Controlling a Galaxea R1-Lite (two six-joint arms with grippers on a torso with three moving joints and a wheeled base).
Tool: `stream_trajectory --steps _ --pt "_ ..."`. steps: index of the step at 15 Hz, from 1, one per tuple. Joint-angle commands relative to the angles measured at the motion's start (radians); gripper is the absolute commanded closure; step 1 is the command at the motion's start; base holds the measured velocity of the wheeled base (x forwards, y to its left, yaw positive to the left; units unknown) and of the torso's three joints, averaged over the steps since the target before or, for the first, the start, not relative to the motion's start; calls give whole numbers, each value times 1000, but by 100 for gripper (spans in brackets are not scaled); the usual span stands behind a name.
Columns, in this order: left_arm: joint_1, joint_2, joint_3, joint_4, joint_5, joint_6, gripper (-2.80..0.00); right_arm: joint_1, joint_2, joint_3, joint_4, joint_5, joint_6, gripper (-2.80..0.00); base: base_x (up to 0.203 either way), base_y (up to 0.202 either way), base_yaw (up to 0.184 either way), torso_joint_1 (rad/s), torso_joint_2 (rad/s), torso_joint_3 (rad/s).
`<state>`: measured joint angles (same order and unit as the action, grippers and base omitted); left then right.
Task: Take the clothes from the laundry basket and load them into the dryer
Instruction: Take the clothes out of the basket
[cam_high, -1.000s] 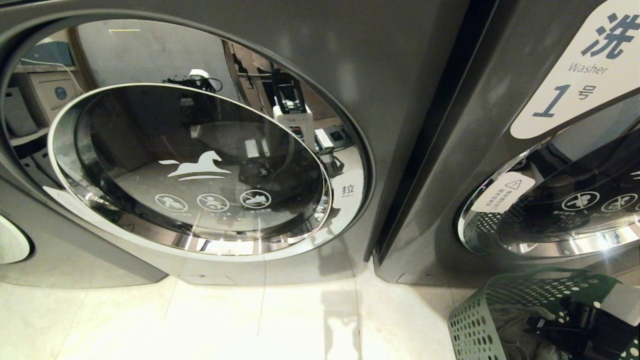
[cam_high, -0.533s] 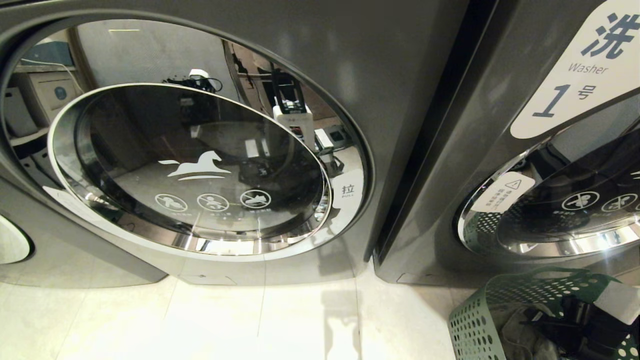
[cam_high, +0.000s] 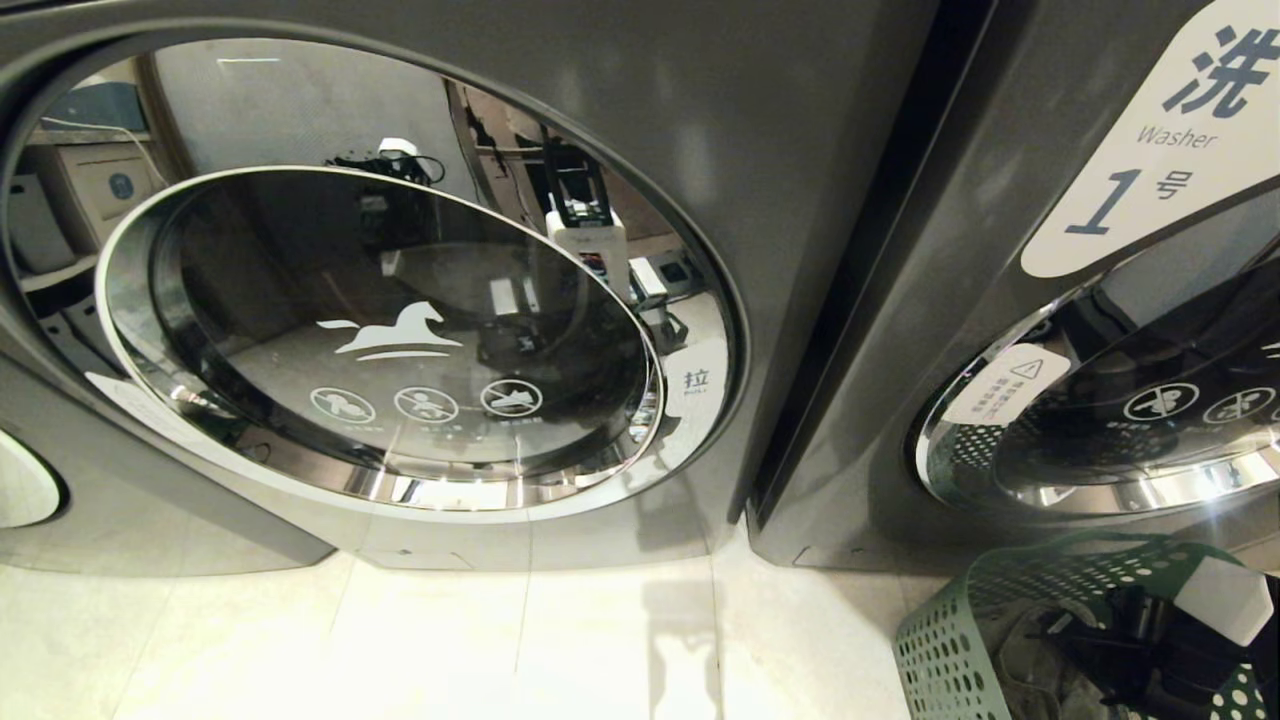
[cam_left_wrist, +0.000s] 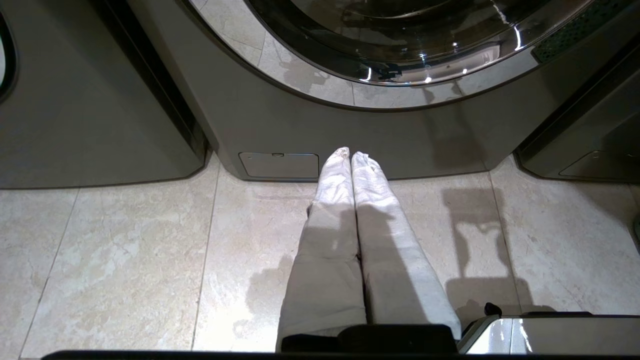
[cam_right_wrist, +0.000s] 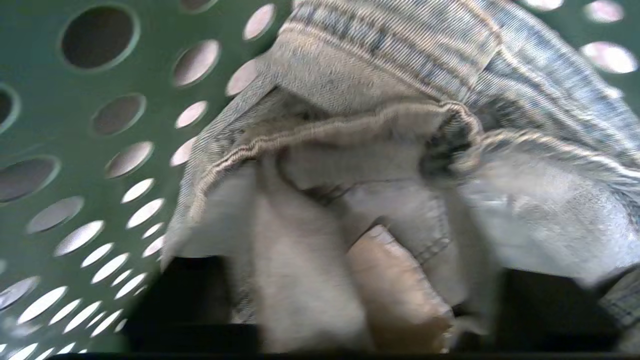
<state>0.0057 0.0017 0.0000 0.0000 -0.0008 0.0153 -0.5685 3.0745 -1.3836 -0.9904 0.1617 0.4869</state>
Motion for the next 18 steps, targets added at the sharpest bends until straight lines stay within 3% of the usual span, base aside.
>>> stream_trajectory --steps 1,9,11,15,18 --pt "0 0 0 0 1 0 0 -1 1 -2 -3 13 2 0 0 0 0 0 0 0" --pt "0 0 0 0 0 0 0 -6 -1 29 59 11 -7 0 0 0 0 0 0 0" --pt "0 0 0 0 1 0 0 -8 -26 82 59 8 -11 0 0 0 0 0 0 0" --pt "0 0 0 0 1 0 0 -16 -222 312 59 16 3 0 0 0 0 0 0 0" --pt "0 0 0 0 -1 0 0 -19 -253 335 -2 7 156 0 0 0 0 0 0 0"
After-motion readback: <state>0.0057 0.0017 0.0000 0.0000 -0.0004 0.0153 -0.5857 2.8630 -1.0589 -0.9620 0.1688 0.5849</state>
